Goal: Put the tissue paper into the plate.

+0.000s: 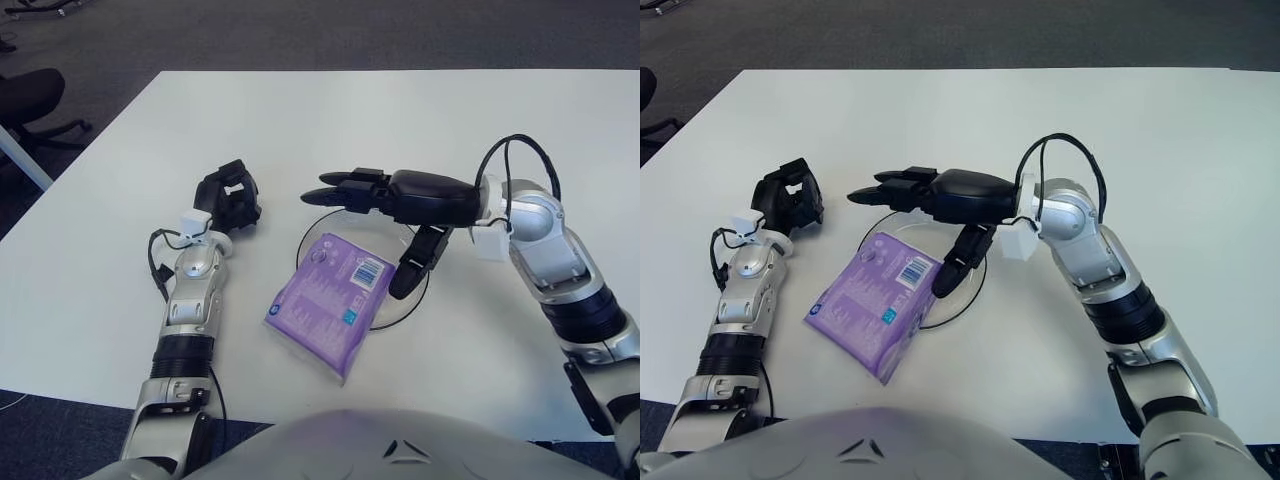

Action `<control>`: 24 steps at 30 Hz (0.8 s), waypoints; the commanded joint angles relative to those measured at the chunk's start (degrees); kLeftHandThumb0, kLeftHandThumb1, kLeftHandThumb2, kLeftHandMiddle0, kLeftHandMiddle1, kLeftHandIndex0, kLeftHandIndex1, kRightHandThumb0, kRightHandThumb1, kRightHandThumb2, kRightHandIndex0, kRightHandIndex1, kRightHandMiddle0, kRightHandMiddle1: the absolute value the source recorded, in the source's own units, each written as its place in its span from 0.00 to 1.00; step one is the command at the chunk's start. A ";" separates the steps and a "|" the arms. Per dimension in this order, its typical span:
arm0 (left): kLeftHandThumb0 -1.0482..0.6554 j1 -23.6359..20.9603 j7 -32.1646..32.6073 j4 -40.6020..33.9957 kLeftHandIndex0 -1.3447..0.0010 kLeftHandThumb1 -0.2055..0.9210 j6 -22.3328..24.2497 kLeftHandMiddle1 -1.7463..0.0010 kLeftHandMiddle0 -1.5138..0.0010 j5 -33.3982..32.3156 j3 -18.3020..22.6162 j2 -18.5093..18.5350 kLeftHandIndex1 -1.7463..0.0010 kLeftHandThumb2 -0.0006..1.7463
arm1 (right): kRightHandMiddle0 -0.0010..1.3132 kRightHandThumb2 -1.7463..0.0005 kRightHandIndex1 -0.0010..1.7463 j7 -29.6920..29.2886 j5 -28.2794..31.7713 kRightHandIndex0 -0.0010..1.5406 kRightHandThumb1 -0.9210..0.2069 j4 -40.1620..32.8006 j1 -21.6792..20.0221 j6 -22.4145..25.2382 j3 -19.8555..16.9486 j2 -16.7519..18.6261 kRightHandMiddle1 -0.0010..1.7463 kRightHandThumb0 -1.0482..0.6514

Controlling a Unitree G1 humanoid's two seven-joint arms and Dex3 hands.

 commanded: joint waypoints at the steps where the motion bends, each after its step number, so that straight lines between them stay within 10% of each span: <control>1: 0.36 7.33 -2.14 4.10 0.21 0.71 -0.01 0.00 0.13 -2.25 -0.74 -4.24 0.00 0.61 | 0.00 0.86 0.00 1.20 0.02 0.00 0.11 -1.17 -1.44 0.13 -1.00 -1.49 0.03 0.04; 24: 0.38 8.91 -4.73 0.70 0.24 0.72 -0.40 0.00 0.11 -3.81 -1.32 -4.03 0.00 0.60 | 0.00 0.86 0.00 -0.60 -2.36 0.00 0.06 5.20 -3.24 -7.04 -1.30 -1.00 0.00 0.01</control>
